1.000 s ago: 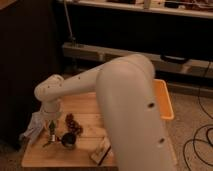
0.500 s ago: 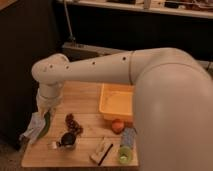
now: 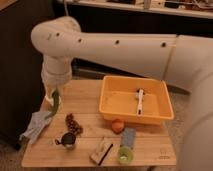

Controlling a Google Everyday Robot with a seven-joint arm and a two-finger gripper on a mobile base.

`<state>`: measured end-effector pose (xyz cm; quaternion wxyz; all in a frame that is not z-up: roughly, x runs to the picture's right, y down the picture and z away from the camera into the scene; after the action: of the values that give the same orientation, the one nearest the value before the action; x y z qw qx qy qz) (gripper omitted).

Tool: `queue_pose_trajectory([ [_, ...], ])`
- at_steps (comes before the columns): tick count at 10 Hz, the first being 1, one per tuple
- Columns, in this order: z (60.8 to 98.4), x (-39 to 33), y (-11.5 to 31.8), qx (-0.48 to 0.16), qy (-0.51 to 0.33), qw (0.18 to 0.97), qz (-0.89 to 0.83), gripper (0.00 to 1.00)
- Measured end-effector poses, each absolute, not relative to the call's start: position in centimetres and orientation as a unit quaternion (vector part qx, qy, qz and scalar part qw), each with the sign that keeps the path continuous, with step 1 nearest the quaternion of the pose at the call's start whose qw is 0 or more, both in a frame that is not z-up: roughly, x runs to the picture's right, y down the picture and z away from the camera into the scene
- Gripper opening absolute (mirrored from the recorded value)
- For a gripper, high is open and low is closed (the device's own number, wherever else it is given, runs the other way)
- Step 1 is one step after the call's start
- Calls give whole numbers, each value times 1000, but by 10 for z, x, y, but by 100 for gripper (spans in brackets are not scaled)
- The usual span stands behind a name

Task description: Place pepper in tray

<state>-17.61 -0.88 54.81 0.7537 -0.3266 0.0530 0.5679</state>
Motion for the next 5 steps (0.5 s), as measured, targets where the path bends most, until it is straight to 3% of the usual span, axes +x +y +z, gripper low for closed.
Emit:
queue_pose_trajectory([
  [5,538,-16,-89,-215,88,707,668,0],
])
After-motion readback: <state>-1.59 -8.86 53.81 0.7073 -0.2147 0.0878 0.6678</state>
